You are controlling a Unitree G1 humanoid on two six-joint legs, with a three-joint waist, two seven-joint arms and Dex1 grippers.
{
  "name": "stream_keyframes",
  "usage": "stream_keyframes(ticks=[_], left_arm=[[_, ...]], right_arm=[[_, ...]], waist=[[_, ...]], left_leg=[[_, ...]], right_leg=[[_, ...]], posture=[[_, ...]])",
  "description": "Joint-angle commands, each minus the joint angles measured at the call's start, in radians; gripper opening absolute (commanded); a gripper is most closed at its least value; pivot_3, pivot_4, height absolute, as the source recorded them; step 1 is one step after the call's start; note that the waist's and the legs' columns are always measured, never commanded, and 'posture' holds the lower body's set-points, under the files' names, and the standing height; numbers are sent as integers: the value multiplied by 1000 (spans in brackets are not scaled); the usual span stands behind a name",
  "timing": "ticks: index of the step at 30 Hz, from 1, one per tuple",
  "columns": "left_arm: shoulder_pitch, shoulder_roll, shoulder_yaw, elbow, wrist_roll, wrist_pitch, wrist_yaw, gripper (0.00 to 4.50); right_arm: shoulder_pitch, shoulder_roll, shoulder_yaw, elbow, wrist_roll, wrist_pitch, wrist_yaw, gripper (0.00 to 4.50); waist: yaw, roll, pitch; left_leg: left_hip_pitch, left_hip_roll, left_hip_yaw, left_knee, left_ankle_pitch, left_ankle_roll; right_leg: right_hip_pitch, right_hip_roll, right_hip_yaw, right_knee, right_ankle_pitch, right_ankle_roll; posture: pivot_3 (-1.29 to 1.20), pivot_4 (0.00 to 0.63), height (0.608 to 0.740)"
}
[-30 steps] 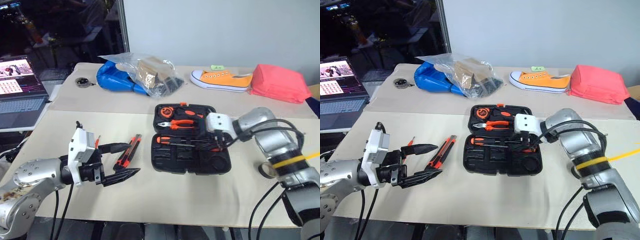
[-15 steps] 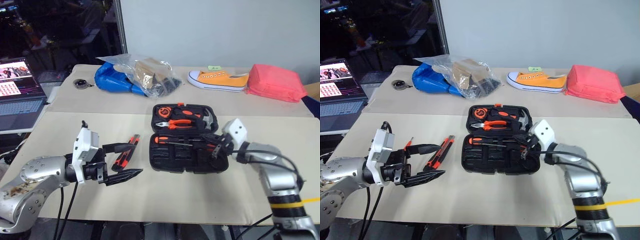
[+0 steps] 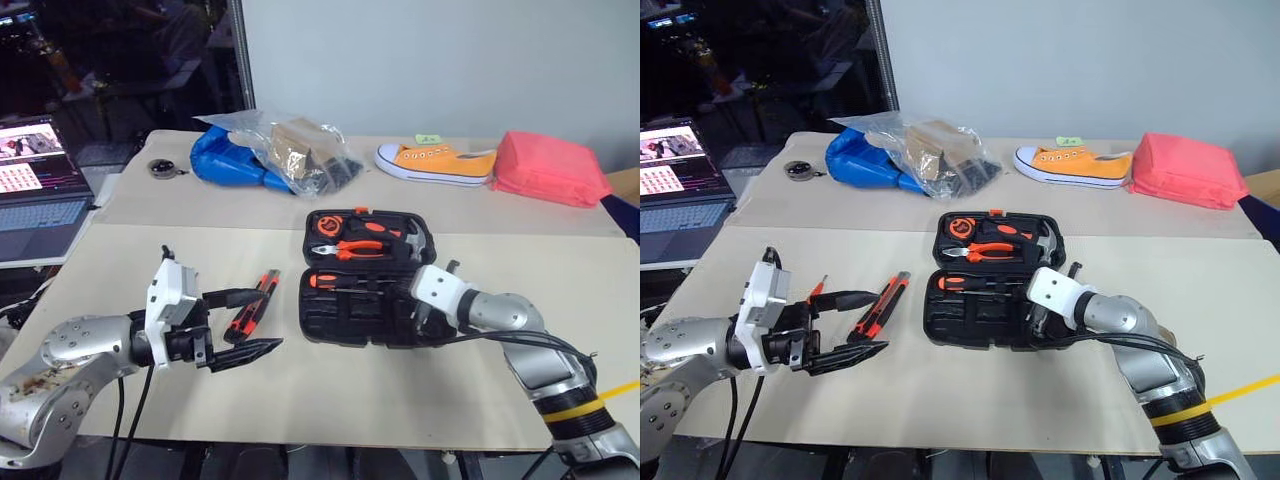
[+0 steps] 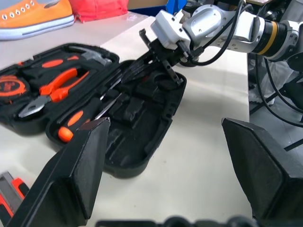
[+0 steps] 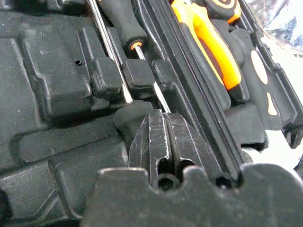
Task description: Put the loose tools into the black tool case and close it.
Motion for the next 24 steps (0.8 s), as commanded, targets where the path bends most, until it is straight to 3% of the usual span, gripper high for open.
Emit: stream_keyframes(ticks=[1,5,8,14,15,22,24], left_arm=[[32,-44,54,-4,84,-44,133,4056],[74,-82,69,20,180,-19,278,4056],[54,-70,101,60,203,126,421,4056],[-72,15,122,240,215,306,479,4056],[-90,22,108,264,229,326,493,4056],[-174,4,22,344,285,447,564,4056],[-171,-10,-5,355,299,458,569,3641]], right_arm=[[-12,11,-159,-132,235,22,51,42],[17,-59,-242,-257,469,137,191,1051],[26,-124,-272,-338,586,221,255,2142],[29,-216,-264,-452,700,324,321,4288],[35,-221,-263,-457,701,323,328,4473],[135,-241,-291,-509,667,290,330,4473],[158,-231,-294,-519,647,278,308,4500]], waist=[[1,3,2],[8,3,2],[9,3,3],[7,2,3],[7,2,3],[9,2,3],[8,2,3]], left_leg=[[0,0,0,0,0,0],[-1,-1,0,0,0,0],[-1,-1,-1,0,0,0],[0,-1,-2,0,0,0],[0,-1,-2,0,0,0],[-4,-2,-1,0,0,0],[-6,-2,-1,-1,-1,-1]], right_leg=[[0,0,1,1,0,0],[0,-2,0,0,0,1],[1,-3,-2,-1,0,1],[0,-3,-2,1,0,1],[0,-2,-2,1,-1,3],[-2,-3,-2,-1,-1,2],[-3,-4,-2,-2,-1,3]], posture=[[0,150,740],[0,150,740],[0,150,740],[0,150,740],[0,150,740],[0,150,740],[0,150,740]])
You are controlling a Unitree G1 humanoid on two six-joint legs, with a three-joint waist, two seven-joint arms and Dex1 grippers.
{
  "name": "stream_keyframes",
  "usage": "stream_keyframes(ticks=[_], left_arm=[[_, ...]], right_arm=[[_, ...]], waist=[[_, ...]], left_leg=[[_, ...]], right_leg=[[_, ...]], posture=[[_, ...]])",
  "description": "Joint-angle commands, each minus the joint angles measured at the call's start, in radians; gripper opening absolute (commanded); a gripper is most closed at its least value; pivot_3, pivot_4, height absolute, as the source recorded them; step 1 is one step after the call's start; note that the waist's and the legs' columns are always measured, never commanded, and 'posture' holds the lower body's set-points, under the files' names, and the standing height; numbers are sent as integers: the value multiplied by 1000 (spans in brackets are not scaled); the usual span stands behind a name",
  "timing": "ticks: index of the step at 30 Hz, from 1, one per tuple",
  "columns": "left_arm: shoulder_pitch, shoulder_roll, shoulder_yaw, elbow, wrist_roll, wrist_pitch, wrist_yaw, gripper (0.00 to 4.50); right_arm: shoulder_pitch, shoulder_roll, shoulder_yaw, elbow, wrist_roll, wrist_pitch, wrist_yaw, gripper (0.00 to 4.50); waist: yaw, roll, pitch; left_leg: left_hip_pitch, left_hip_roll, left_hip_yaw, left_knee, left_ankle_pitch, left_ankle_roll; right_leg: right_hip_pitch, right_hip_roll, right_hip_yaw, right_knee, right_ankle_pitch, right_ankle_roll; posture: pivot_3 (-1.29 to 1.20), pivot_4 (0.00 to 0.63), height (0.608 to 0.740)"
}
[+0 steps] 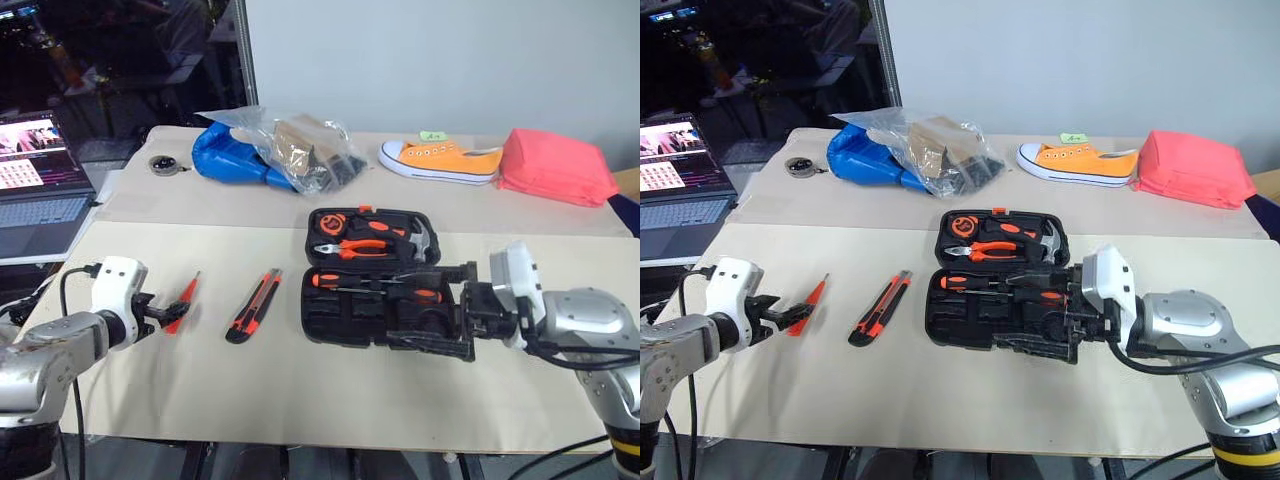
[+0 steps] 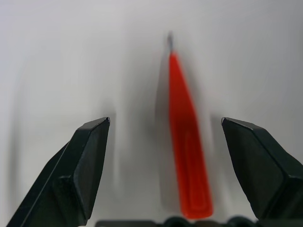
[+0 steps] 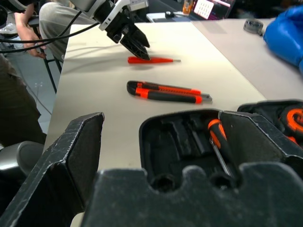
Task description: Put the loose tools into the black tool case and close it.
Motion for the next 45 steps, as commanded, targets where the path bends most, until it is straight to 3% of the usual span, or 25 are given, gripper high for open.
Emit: stream_keyframes(ticks=[1,8,10,14,17,19,21,24,30,36,45], left_arm=[[-8,-13,-33,6,27,27,14,3389],[43,-33,-11,-41,27,-31,-36,832],[55,-52,43,-83,-9,-126,-101,444],[65,-2,120,-152,-88,-185,-254,445],[-59,116,-14,-193,-123,-198,-435,445],[-162,146,-117,-183,-115,-188,-489,445],[-384,110,-334,-130,-42,-172,-546,445],[-605,15,-562,-7,61,-184,-600,445],[-793,-161,-826,270,268,-371,-708,445],[-856,-266,-900,444,375,-482,-783,445],[-866,-309,-916,515,482,-537,-843,445]], right_arm=[[30,5,-40,-61,-22,-37,-39,4500],[26,20,-15,-60,-36,-44,-59,4500],[31,26,-17,-64,-30,-42,-67,4500],[72,36,-44,-61,-21,-47,-69,4500],[151,34,-124,-68,-21,-96,-43,4500],[186,25,-164,-70,-23,-119,-28,4500],[257,-9,-261,-59,-20,-129,19,4500],[325,-47,-370,-22,-17,-138,75,4500],[354,-90,-468,62,-31,-151,130,4500],[363,-132,-546,136,-34,-152,183,4500],[313,-158,-531,173,-41,-152,192,4500]], waist=[[2,0,0],[0,0,0],[0,0,0],[4,-2,0],[18,-2,0],[29,0,-1],[42,1,-1],[46,2,-2],[16,2,-2],[19,2,-1],[25,3,-2]], left_leg=[[0,0,0,0,0,0],[4,0,0,0,0,0],[4,0,1,0,0,0],[1,1,0,0,0,0],[1,1,-1,0,0,0],[1,0,0,0,0,0],[2,-1,2,1,0,0],[0,-4,6,3,1,2],[-1,-2,5,2,0,4],[-3,-2,5,3,0,5],[-4,-2,4,6,0,4]], right_leg=[[0,0,0,0,0,0],[2,-2,0,1,0,0],[2,-2,0,1,0,0],[1,-2,0,1,0,0],[1,-2,-1,0,0,-1],[1,-1,-4,0,-1,-1],[4,-2,-2,-1,-1,1],[4,-1,-2,-3,0,5],[4,5,1,-7,1,4],[3,9,1,-7,1,3],[4,8,2,-7,1,5]], posture=[[0,150,740],[0,150,740],[0,150,740],[0,150,740],[0,150,740],[0,150,740],[0,150,740],[0,150,740],[0,150,740],[0,150,740],[0,150,740]])
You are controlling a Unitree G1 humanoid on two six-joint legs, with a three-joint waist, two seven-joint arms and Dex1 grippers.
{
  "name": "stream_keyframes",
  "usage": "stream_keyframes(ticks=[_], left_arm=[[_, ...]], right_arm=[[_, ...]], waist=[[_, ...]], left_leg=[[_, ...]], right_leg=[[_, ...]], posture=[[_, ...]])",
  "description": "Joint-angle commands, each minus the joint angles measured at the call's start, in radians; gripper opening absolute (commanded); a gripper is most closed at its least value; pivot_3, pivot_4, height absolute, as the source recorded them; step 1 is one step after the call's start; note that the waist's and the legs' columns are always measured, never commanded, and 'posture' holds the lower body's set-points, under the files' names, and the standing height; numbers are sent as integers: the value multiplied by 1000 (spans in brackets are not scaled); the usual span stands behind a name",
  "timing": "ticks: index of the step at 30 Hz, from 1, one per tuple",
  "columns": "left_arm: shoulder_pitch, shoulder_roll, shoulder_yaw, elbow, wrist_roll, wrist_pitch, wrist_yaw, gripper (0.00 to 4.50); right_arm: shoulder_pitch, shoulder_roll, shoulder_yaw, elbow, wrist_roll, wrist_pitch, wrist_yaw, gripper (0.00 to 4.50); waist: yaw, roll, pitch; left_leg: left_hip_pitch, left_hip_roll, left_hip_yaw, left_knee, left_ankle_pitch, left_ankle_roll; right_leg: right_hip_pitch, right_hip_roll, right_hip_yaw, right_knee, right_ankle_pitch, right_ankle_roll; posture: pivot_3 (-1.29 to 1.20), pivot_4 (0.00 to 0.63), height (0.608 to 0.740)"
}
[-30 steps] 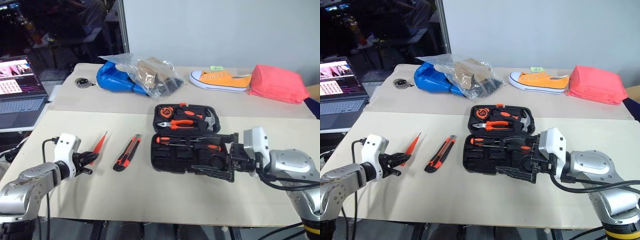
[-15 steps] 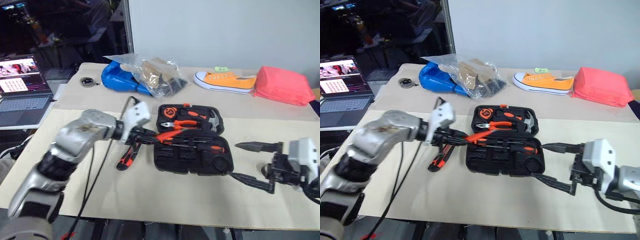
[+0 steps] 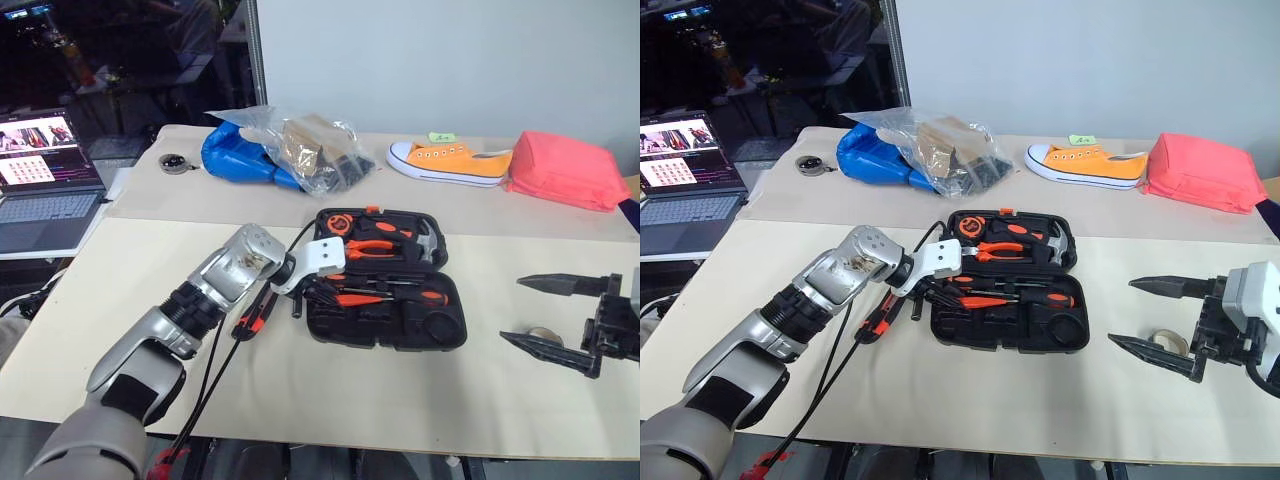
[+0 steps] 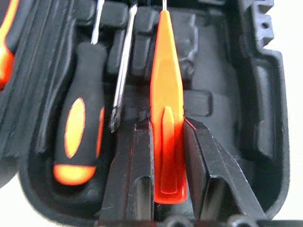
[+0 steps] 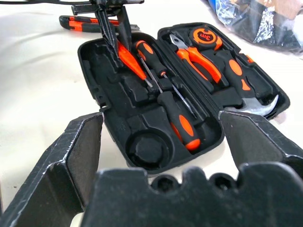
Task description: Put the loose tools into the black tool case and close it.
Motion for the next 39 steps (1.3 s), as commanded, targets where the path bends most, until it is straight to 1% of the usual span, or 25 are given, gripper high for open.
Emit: stream_keyframes(ticks=[1,9,17,19,20,22,23,26,28,29,31,32,33,34,37,39], left_arm=[[-37,-21,-6,39,52,-51,-22,445],[-83,-78,-10,168,138,-144,-53,445],[-77,-102,-7,192,174,-177,-107,445],[-81,-109,10,196,174,-184,-102,1446],[-84,-107,24,187,170,-182,-100,1628],[-83,-85,65,133,155,-162,-98,2370],[-81,-72,82,103,148,-150,-102,2370],[-34,-39,197,-81,38,-4,-98,2370],[20,-35,257,-167,-7,49,-61,1806],[44,-34,277,-199,-21,69,-43,1719],[124,-47,310,-252,-27,47,22,915],[171,-73,326,-268,-34,46,72,493],[217,-104,337,-274,-34,23,124,195],[245,-127,339,-272,-26,8,166,78],[305,-189,328,-222,21,-62,279,78],[332,-200,300,-185,45,-84,306,78]], right_arm=[[-36,-20,-9,-3,2,-22,3,4500],[-52,-12,8,-6,-8,-23,3,4500],[-22,1,-9,-28,-8,-24,2,4500],[-16,3,-10,-30,-8,-25,1,4500],[-14,4,-9,-32,-7,-24,0,4500],[-10,4,-8,-38,-6,-23,-3,4500],[-8,5,-8,-40,-5,-23,-4,4500],[-9,11,2,-37,-8,-30,-7,4500],[-15,16,13,-33,-10,-34,-12,4500],[-17,18,17,-32,-12,-35,-13,4500],[-25,23,30,-32,-9,-36,-20,4500],[-31,24,38,-30,-10,-37,-24,4500],[-36,24,44,-29,-9,-37,-27,4500],[-39,24,48,-27,-10,-37,-29,4500],[-49,22,57,-24,-12,-34,-30,4500],[-51,20,58,-31,-9,-27,-34,4500]], waist=[[1,0,0],[3,1,0],[3,1,-1],[3,2,-1],[3,2,-1],[2,2,-1],[1,2,-1],[-4,3,-1],[-3,4,-2],[-1,5,-3],[0,6,-4],[1,6,-4],[3,7,-4],[3,6,-4],[7,6,-3],[7,5,-3]], left_leg=[[0,0,0,0,0,0],[-1,0,0,0,0,0],[0,0,0,1,0,0],[0,0,0,1,0,0],[0,0,0,1,0,0],[0,0,0,1,0,0],[0,0,0,1,0,0],[-2,1,-2,1,0,0],[-2,1,-4,1,0,0],[-2,1,-5,1,0,0],[-1,1,-5,1,0,0],[-1,1,-5,2,0,0],[0,1,-5,2,0,0],[0,1,-5,3,0,0],[1,1,-5,7,0,0],[2,0,-6,8,1,1]], right_leg=[[0,0,0,0,0,0],[0,0,0,0,0,0],[1,0,0,2,0,0],[1,0,0,2,0,0],[1,0,0,2,0,0],[1,0,-1,2,0,0],[1,0,0,2,0,0],[-1,1,0,2,0,0],[-1,1,0,2,0,-1],[-1,1,0,2,1,-1],[0,1,0,2,1,-1],[0,0,0,3,1,-1],[0,0,0,4,1,-1],[1,0,0,5,1,-1],[1,0,0,9,1,-1],[2,0,0,10,1,1]], posture=[[0,150,740],[0,150,740],[0,150,740],[0,150,740],[0,150,740],[0,150,740],[0,150,740],[0,150,740],[0,150,740],[0,150,740],[0,150,740],[0,150,740],[0,150,740],[0,150,740],[0,150,740],[0,150,740]])
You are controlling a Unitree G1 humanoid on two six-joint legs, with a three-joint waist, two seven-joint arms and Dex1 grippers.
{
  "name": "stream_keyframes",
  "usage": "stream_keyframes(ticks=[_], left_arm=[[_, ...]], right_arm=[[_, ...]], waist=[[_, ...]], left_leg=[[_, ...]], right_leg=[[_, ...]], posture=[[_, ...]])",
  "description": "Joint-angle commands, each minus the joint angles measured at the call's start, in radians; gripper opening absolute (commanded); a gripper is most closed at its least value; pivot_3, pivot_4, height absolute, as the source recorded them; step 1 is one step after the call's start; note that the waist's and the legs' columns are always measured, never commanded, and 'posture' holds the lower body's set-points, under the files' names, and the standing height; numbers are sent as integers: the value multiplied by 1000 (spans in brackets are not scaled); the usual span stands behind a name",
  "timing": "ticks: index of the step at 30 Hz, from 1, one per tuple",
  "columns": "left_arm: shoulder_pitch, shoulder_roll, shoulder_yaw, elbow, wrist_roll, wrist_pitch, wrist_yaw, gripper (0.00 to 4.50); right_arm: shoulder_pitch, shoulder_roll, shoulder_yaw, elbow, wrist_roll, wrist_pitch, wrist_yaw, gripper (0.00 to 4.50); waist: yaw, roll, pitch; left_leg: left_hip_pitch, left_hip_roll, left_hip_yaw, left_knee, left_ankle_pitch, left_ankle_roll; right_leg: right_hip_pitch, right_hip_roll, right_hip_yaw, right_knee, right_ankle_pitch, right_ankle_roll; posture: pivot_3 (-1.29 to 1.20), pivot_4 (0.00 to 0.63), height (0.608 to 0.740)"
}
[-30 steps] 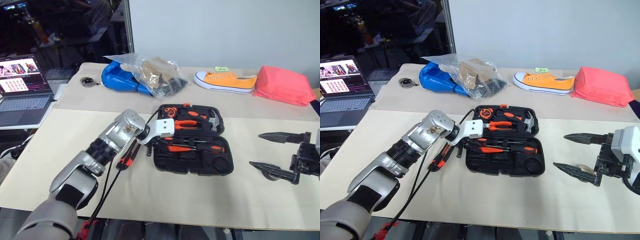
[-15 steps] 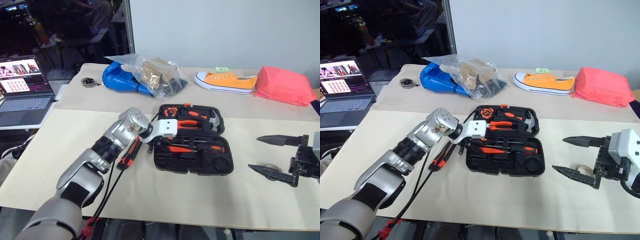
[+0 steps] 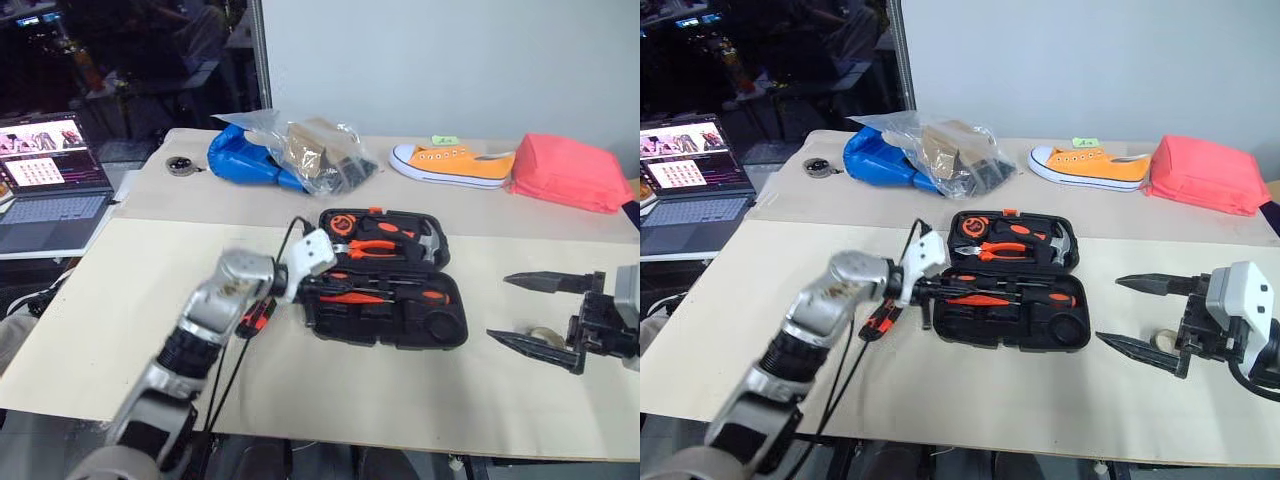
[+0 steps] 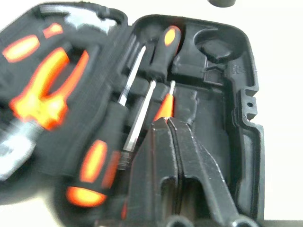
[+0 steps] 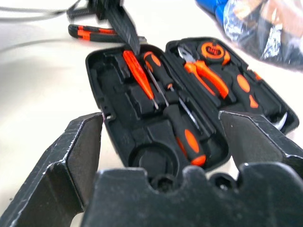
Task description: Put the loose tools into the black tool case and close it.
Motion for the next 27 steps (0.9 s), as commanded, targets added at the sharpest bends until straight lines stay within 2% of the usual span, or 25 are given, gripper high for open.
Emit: stream_keyframes(ticks=[1,7,15,18,22,23,24,27], left_arm=[[25,-17,-35,53,57,-83,81,78],[47,-15,-87,166,98,-101,104,78],[62,-12,-90,198,93,-155,105,78],[56,-31,69,54,-32,-149,138,78],[65,24,224,-151,-135,46,196,78],[80,39,266,-200,-150,106,229,584],[100,52,294,-250,-153,154,262,763],[186,63,373,-423,-139,361,407,1955]], right_arm=[[-9,-10,-10,-23,7,-3,-10,4500],[19,-11,-32,-48,15,5,-13,4500],[61,6,-44,-89,24,13,-35,4500],[66,21,-36,-102,33,17,-46,4500],[61,34,-32,-108,55,25,-45,4500],[56,34,-26,-107,59,27,-46,4500],[53,34,-21,-103,59,25,-45,4500],[34,30,2,-83,62,22,-41,4500]], waist=[[-3,-1,1],[-7,1,-1],[-14,0,-1],[-17,0,0],[-22,0,0],[-23,0,0],[-25,0,0],[-31,0,0]], left_leg=[[1,-1,0,0,0,0],[3,0,0,0,0,0],[17,1,1,0,0,0],[19,2,1,-1,0,0],[12,3,0,-2,0,0],[11,3,0,-2,0,0],[11,3,0,-2,0,0],[11,2,0,-5,0,0]], right_leg=[[1,0,0,0,0,0],[2,1,1,0,0,0],[17,1,2,-3,-3,6],[18,1,2,-3,-4,6],[12,1,2,-2,-4,5],[11,2,2,-2,-4,5],[11,2,2,-2,-4,5],[11,-1,2,-4,-4,6]], posture=[[0,150,740],[0,150,740],[0,150,740],[0,150,740],[0,150,740],[0,150,740],[0,150,740],[0,150,740]])
